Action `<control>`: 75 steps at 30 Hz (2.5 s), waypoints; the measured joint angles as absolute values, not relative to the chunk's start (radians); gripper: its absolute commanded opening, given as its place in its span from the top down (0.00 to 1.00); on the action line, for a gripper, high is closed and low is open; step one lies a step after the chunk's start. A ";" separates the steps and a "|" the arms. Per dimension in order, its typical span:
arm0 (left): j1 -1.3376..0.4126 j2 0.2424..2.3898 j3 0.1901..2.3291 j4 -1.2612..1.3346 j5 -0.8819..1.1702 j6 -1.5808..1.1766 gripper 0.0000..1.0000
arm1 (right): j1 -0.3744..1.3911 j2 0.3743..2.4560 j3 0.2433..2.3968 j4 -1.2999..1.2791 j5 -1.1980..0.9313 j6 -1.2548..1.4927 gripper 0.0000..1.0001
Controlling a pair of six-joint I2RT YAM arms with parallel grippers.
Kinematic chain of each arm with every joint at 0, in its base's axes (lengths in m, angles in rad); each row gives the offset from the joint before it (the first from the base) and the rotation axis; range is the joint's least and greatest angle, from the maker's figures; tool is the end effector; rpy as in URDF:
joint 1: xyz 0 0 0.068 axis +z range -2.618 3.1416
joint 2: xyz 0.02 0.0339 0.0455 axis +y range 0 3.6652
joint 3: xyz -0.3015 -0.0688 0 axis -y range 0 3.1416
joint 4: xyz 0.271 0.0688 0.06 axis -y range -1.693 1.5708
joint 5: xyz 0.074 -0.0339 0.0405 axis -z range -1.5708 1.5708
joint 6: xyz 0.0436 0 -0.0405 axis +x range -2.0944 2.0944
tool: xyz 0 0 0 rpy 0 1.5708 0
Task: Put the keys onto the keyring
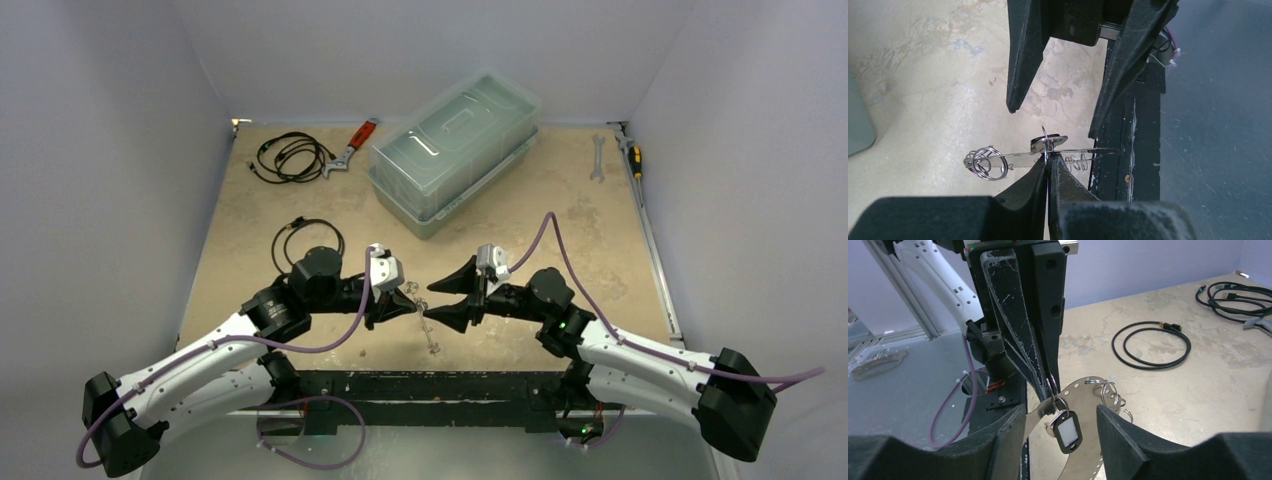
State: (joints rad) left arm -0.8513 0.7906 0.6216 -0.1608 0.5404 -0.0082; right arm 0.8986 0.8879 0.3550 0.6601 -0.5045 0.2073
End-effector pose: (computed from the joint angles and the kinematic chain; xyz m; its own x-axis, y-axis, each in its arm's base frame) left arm 0.1087 -0.1581 0.3053 -0.2213 0.2419 -0.9447 0.9640 0.2010 -0.1744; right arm 0.1111 0.1735 0.2756 -0.1251 0.1321 -0.9833 -0.9787 0.1459 0.1441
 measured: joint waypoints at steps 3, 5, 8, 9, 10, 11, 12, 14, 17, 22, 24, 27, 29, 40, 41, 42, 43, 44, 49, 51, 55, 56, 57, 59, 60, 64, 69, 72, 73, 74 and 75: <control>-0.851 0.787 0.614 -0.146 0.561 -0.009 1.00 | 0.899 0.888 0.355 0.673 -0.530 0.207 0.50; -0.851 0.787 0.609 -0.141 0.572 -0.010 1.00 | 0.899 0.888 0.355 0.676 -0.543 0.205 0.53; -0.851 0.787 0.607 -0.141 0.579 -0.014 1.00 | 0.899 0.891 0.356 0.679 -0.556 0.204 0.59; -0.851 0.786 0.607 -0.139 0.581 -0.015 1.00 | 0.899 0.893 0.358 0.679 -0.566 0.204 0.61; -0.851 0.786 0.607 -0.136 0.582 -0.015 1.00 | 0.899 0.896 0.360 0.680 -0.569 0.203 0.62; -0.851 0.786 0.607 -0.136 0.584 -0.015 1.00 | 0.899 0.901 0.363 0.680 -0.571 0.202 0.64; -0.851 0.786 0.607 -0.135 0.585 -0.015 1.00 | 0.899 0.907 0.366 0.681 -0.572 0.202 0.65; -0.851 0.786 0.607 -0.135 0.588 -0.015 1.00 | 0.899 0.923 0.371 0.683 -0.576 0.201 0.66; -0.851 0.785 0.607 -0.136 0.589 -0.015 1.00 | 0.899 0.945 0.377 0.687 -0.580 0.202 0.69; -0.851 0.780 0.607 -0.136 0.590 -0.015 1.00 | 0.899 0.963 0.386 0.694 -0.595 0.202 0.73; -0.851 0.778 0.607 -0.135 0.590 -0.015 1.00 | 0.899 0.965 0.392 0.698 -0.596 0.203 0.76; -0.851 0.774 0.607 -0.136 0.589 -0.015 1.00 | 0.899 0.973 0.397 0.711 -0.599 0.205 0.79; -0.851 0.774 0.607 -0.136 0.589 -0.015 1.00 | 0.899 0.978 0.398 0.714 -0.601 0.207 0.79; -0.851 0.773 0.607 -0.143 0.590 -0.015 1.00 | 0.899 0.999 0.402 0.727 -0.625 0.210 0.78; -0.851 0.773 0.607 -0.143 0.590 -0.015 1.00 | 0.900 1.000 0.404 0.727 -0.625 0.210 0.78; -0.851 0.773 0.607 -0.144 0.589 -0.015 1.00 | 0.900 1.003 0.406 0.728 -0.626 0.210 0.78; -0.851 0.773 0.607 -0.145 0.590 -0.015 1.00 | 0.902 1.005 0.408 0.729 -0.628 0.210 0.78; -0.851 0.773 0.607 -0.145 0.590 -0.015 1.00 | 0.903 1.008 0.409 0.731 -0.629 0.210 0.78; -0.851 0.772 0.607 -0.147 0.590 -0.015 1.00 | 0.909 1.021 0.415 0.735 -0.646 0.212 0.76; -0.851 0.772 0.606 -0.151 0.590 -0.015 1.00 | 0.909 1.024 0.415 0.735 -0.647 0.212 0.75; -0.851 0.772 0.602 -0.151 0.590 -0.015 1.00 | 0.910 1.026 0.415 0.733 -0.647 0.212 0.77; -0.851 0.772 0.602 -0.151 0.589 -0.015 1.00 | 0.910 1.026 0.415 0.733 -0.647 0.212 0.77; -0.851 0.772 0.602 -0.151 0.589 -0.015 1.00 | 0.910 1.026 0.415 0.733 -0.646 0.212 0.78; -0.851 0.770 0.602 -0.151 0.589 -0.015 1.00 | 0.911 1.026 0.415 0.733 -0.646 0.212 0.82; -0.851 0.770 0.602 -0.151 0.589 -0.015 1.00 | 0.911 1.026 0.415 0.733 -0.646 0.212 0.86; -0.851 0.768 0.601 -0.152 0.588 -0.015 1.00 | 0.912 1.026 0.415 0.734 -0.645 0.208 1.00; -0.851 0.767 0.598 -0.151 0.590 -0.015 1.00 | 0.912 1.026 0.415 0.732 -0.645 0.208 1.00; -0.851 0.767 0.598 -0.151 0.590 -0.015 0.90 | 0.912 1.025 0.415 0.731 -0.645 0.207 1.00; -0.851 0.767 0.598 -0.151 0.589 -0.015 0.84 | 0.912 1.024 0.415 0.730 -0.645 0.207 1.00; -0.851 0.767 0.598 -0.151 0.587 -0.015 0.79 | 0.912 1.021 0.415 0.726 -0.645 0.207 1.00; -0.851 0.766 0.598 -0.151 0.586 -0.014 0.73 | 0.913 1.018 0.415 0.720 -0.644 0.205 1.00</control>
State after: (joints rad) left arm -0.8513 0.7662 0.5980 -0.1509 0.5858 -0.0139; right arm 0.9127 1.0176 0.4152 0.7200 -0.6441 0.2050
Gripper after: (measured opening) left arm 0.130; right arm 0.012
